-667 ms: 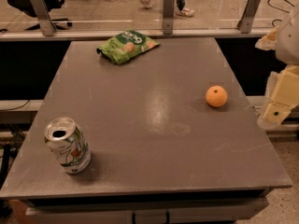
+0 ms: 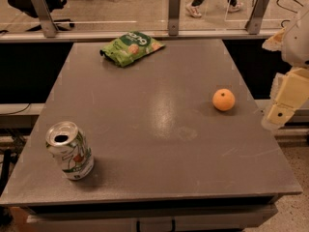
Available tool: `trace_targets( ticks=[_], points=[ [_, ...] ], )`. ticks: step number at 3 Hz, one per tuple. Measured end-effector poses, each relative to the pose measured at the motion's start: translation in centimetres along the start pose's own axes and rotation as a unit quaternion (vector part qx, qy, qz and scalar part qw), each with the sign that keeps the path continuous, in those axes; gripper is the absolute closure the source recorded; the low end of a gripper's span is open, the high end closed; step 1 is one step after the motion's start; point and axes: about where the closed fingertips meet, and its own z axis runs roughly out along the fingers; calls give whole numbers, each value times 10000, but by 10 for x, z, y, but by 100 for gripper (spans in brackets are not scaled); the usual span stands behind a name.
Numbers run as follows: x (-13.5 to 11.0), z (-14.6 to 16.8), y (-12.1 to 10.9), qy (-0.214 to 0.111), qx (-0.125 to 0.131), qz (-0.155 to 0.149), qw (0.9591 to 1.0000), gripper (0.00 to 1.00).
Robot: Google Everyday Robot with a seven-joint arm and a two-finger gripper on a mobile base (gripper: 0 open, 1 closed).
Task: Move orange near green rice chip bag
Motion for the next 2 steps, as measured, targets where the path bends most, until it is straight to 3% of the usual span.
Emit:
trace_targets(
  ticks=[2],
  points=[
    [10, 49, -43, -709, 136, 245, 9971, 0]
  ],
)
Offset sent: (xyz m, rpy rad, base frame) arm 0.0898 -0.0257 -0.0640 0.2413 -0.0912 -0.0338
